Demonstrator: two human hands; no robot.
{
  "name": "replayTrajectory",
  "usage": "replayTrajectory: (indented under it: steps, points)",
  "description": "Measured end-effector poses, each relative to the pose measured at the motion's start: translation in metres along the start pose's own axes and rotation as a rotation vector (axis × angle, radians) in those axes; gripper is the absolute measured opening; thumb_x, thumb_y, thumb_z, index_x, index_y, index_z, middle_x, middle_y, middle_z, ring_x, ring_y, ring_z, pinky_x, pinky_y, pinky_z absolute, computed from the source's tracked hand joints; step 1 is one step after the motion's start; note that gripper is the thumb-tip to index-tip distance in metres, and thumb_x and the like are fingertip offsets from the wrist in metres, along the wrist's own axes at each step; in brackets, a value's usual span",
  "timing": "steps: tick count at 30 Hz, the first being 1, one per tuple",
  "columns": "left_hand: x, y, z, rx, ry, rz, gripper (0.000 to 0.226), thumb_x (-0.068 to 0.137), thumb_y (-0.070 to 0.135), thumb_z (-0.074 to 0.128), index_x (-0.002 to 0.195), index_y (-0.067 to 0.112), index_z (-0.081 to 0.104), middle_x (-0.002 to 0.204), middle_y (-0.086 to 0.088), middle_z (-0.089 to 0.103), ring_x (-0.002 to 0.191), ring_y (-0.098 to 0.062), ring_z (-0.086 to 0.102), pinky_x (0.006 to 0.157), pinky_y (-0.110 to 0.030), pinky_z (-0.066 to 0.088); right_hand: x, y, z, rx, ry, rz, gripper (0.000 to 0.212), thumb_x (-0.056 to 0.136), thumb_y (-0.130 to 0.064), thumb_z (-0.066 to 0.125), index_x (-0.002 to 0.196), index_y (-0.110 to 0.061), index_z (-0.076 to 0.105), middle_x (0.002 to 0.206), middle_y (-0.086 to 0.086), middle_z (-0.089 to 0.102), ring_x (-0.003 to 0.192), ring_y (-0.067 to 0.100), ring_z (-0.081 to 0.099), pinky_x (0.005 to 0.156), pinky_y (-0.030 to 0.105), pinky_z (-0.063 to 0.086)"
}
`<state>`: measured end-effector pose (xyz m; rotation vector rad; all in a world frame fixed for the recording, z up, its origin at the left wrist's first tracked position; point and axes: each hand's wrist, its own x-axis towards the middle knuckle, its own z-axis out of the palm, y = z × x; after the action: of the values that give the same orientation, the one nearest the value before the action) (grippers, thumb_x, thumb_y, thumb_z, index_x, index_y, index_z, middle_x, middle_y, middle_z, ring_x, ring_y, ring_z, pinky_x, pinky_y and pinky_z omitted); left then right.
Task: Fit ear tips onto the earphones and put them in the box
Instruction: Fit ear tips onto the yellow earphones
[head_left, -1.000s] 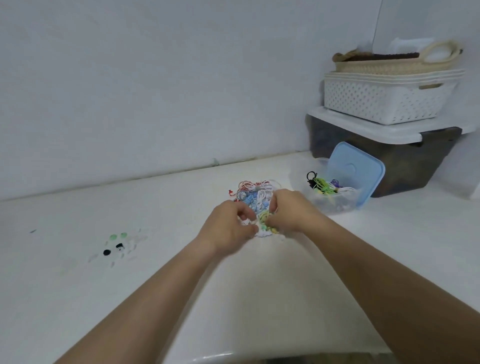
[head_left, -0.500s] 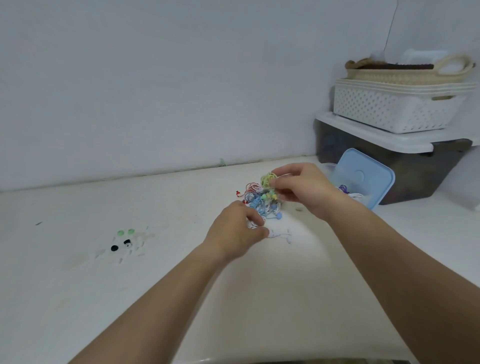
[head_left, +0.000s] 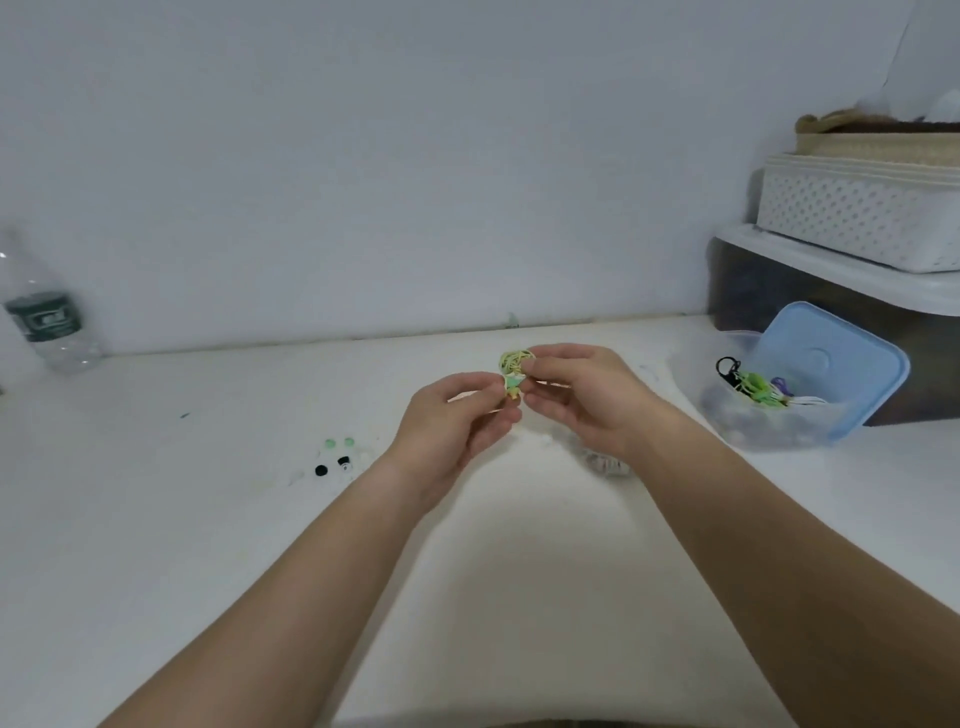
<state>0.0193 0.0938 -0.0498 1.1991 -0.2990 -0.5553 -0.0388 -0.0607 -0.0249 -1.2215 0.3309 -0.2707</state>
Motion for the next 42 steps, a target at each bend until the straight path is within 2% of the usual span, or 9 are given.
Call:
replayTrajectory:
  steps: [10,12,15,18,22,27,34,38,42]
  points:
    - [-0.007,-0.007,-0.066,0.608,0.189,0.212,0.019,0.074,0.002,0.079,0.082,0.02,0.077,0.08,-0.003,0.076,0.077,-0.012,0.07,0.078,-0.026,0.054,-0.001,0.056,0.031,-0.338,0.031,0.117,0.014,0.083,0.004,0.073,0.095,0.007,0.067,0.076,0.024,0.069,0.065,0.024,0.068,0.068,0.034,0.062]
    - [-0.006,-0.005,-0.066,0.63,0.19,0.205,0.019,0.075,0.002,0.079,0.083,0.019,0.078,0.08,-0.001,0.075,0.075,-0.008,0.069,0.073,-0.018,0.05,0.001,0.057,0.031,-0.643,0.072,0.053,0.014,0.081,-0.006,0.076,0.093,-0.001,0.07,0.081,0.02,0.072,0.067,0.022,0.068,0.062,0.034,0.059]
    - [0.0,-0.001,-0.071,0.633,0.194,0.194,0.018,0.076,0.003,0.079,0.083,0.02,0.079,0.084,0.004,0.075,0.077,-0.005,0.069,0.068,-0.011,0.047,0.011,0.051,0.032,-1.17,0.216,-0.204,0.024,0.078,-0.031,0.073,0.101,-0.025,0.069,0.105,-0.002,0.065,0.091,0.016,0.065,0.082,0.036,0.054]
    - [0.005,0.003,-0.076,0.611,0.192,0.201,0.015,0.078,0.005,0.079,0.085,0.019,0.08,0.081,0.007,0.071,0.074,-0.003,0.066,0.061,-0.006,0.044,0.017,0.043,0.041,-1.05,0.083,-0.348,0.026,0.089,-0.027,0.065,0.114,-0.028,0.07,0.113,-0.008,0.065,0.099,0.012,0.062,0.083,0.028,0.046]
    - [0.01,0.009,-0.082,0.569,0.16,0.247,0.014,0.076,0.006,0.082,0.088,0.013,0.079,0.086,0.0,0.075,0.081,-0.005,0.069,0.072,-0.011,0.049,0.029,0.053,0.057,-0.933,-0.155,-0.223,0.012,0.09,-0.024,0.067,0.098,-0.024,0.076,0.09,-0.003,0.075,0.09,0.014,0.069,0.082,0.031,0.052]
    - [0.02,0.025,-0.095,0.551,0.149,0.19,0.019,0.079,0.002,0.079,0.095,0.012,0.076,0.088,-0.004,0.077,0.08,-0.012,0.073,0.071,-0.021,0.054,0.048,0.06,0.062,-0.703,-0.147,-0.202,0.008,0.09,-0.019,0.071,0.096,-0.017,0.075,0.081,-0.001,0.077,0.071,-0.001,0.066,0.076,0.02,0.048]
    - [0.039,0.046,-0.143,1.125,0.254,0.22,0.017,0.091,0.017,0.066,0.087,0.03,0.076,0.092,0.012,0.072,0.086,-0.01,0.066,0.068,-0.017,0.046,0.057,0.071,0.059,-0.305,-0.096,-0.123,0.007,0.094,-0.012,0.064,0.093,-0.012,0.071,0.089,0.006,0.077,0.082,0.014,0.07,0.084,0.036,0.055]
    - [0.038,0.036,-0.15,1.221,0.174,0.086,0.014,0.091,0.024,0.066,0.081,0.028,0.075,0.087,0.01,0.071,0.065,-0.021,0.07,0.051,-0.027,0.054,0.062,0.074,0.054,-0.205,-0.084,-0.079,0.005,0.095,-0.011,0.064,0.096,-0.009,0.069,0.075,0.007,0.073,0.073,0.02,0.07,0.079,0.035,0.055]
    - [0.037,0.04,-0.152,1.286,0.217,0.12,0.014,0.09,0.028,0.067,0.078,0.032,0.073,0.087,0.014,0.069,0.072,-0.016,0.067,0.06,-0.026,0.052,0.063,0.074,0.054,-0.16,-0.094,-0.058,0.005,0.094,-0.01,0.064,0.094,-0.008,0.069,0.065,0.003,0.065,0.067,0.021,0.069,0.073,0.033,0.059]
